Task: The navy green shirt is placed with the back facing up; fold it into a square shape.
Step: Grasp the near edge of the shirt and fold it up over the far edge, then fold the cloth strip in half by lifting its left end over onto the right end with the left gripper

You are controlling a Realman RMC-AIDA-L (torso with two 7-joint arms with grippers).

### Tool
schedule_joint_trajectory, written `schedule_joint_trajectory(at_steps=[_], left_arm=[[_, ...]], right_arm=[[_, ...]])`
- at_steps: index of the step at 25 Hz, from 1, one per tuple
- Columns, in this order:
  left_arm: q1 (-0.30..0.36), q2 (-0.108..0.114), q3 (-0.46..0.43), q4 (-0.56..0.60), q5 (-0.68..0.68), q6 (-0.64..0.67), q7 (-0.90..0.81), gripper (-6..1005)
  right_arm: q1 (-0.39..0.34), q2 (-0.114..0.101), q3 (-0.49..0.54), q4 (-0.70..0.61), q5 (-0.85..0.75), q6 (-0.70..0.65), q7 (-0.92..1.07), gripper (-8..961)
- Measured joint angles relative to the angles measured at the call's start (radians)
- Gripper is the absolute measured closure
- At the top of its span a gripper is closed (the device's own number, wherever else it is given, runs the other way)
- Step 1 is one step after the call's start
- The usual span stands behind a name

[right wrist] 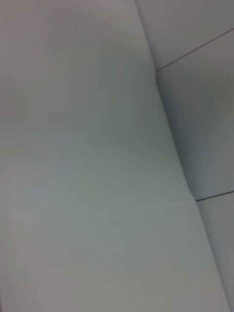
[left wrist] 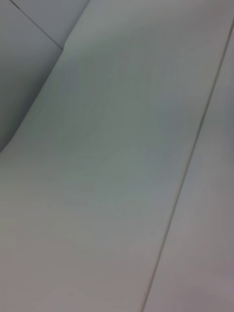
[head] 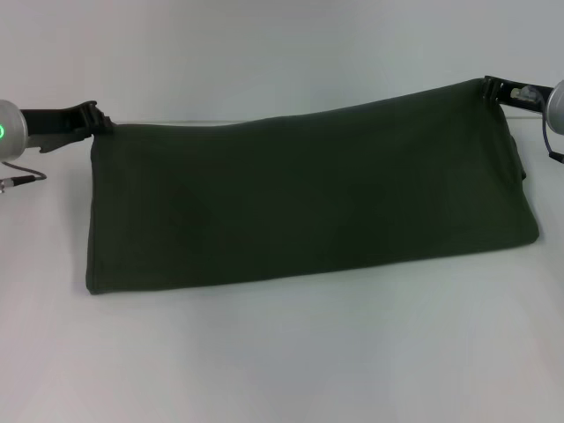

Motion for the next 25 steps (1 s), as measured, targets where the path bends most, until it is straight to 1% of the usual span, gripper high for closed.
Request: schedule_joint_trajectory(at_steps=[2, 5, 7, 9, 10, 11, 12, 13, 14, 16, 18, 19, 21, 24, 25], left_arm=[[-0.002, -0.002, 0.0, -0.004, 0.0, -0.01, -0.001, 972], [0.008, -0.013, -0.012, 0.008, -0.006, -0.02, -0.004, 871], [0.029, -0.026, -0.02, 0.04, -0.026, -0.017, -0.011, 804], [0.069, -0.045, -0.02, 0.1, -0.069, 0.01, -0.015, 750], [0.086, -0.052, -0.018, 0.121, -0.085, 0.024, -0.012, 729], [0.106, -0.06, -0.017, 0.144, -0.11, 0.047, -0.006, 709], [0.128, -0.068, -0.016, 0.163, -0.136, 0.07, 0.003, 688], [0.146, -0.072, -0.016, 0.173, -0.162, 0.092, 0.014, 667], [0.164, -0.073, -0.016, 0.177, -0.196, 0.119, 0.028, 647], [0.2, -0.07, -0.019, 0.173, -0.269, 0.18, 0.059, 606], [0.239, -0.06, -0.023, 0.16, -0.341, 0.248, 0.08, 565], [0.258, -0.056, -0.023, 0.154, -0.367, 0.276, 0.083, 527], [0.301, -0.051, -0.025, 0.141, -0.409, 0.337, 0.083, 450], [0.351, -0.051, -0.064, 0.125, -0.418, 0.431, 0.077, 335], [0.367, -0.051, -0.093, 0.108, -0.416, 0.473, 0.076, 242]], right_arm=[[0.009, -0.016, -0.016, 0.023, 0.0, 0.007, 0.004, 915], [0.01, -0.031, -0.016, 0.027, 0.002, 0.008, 0.006, 913], [-0.005, -0.04, -0.013, -0.002, 0.005, -0.014, 0.021, 846], [-0.033, -0.053, -0.012, -0.05, 0.007, -0.088, 0.058, 779], [-0.066, -0.068, -0.005, -0.103, 0.012, -0.195, 0.098, 745], [-0.066, -0.068, -0.005, -0.103, 0.012, -0.195, 0.098, 705], [-0.086, -0.075, 0.003, -0.129, 0.02, -0.262, 0.114, 665], [-0.13, -0.079, 0.024, -0.174, 0.054, -0.388, 0.124, 625], [-0.13, -0.079, 0.024, -0.174, 0.054, -0.388, 0.124, 586], [-0.182, -0.077, 0.041, -0.213, 0.107, -0.503, 0.118, 506], [-0.234, -0.073, 0.047, -0.232, 0.165, -0.593, 0.105, 354], [-0.254, -0.072, 0.049, -0.235, 0.19, -0.626, 0.097, 278], [-0.297, -0.065, 0.049, -0.23, 0.25, -0.695, 0.064, 276], [-0.345, -0.049, 0.05, -0.22, 0.325, -0.77, 0.003, 272], [-0.356, -0.043, 0.051, -0.217, 0.347, -0.788, -0.015, 272]])
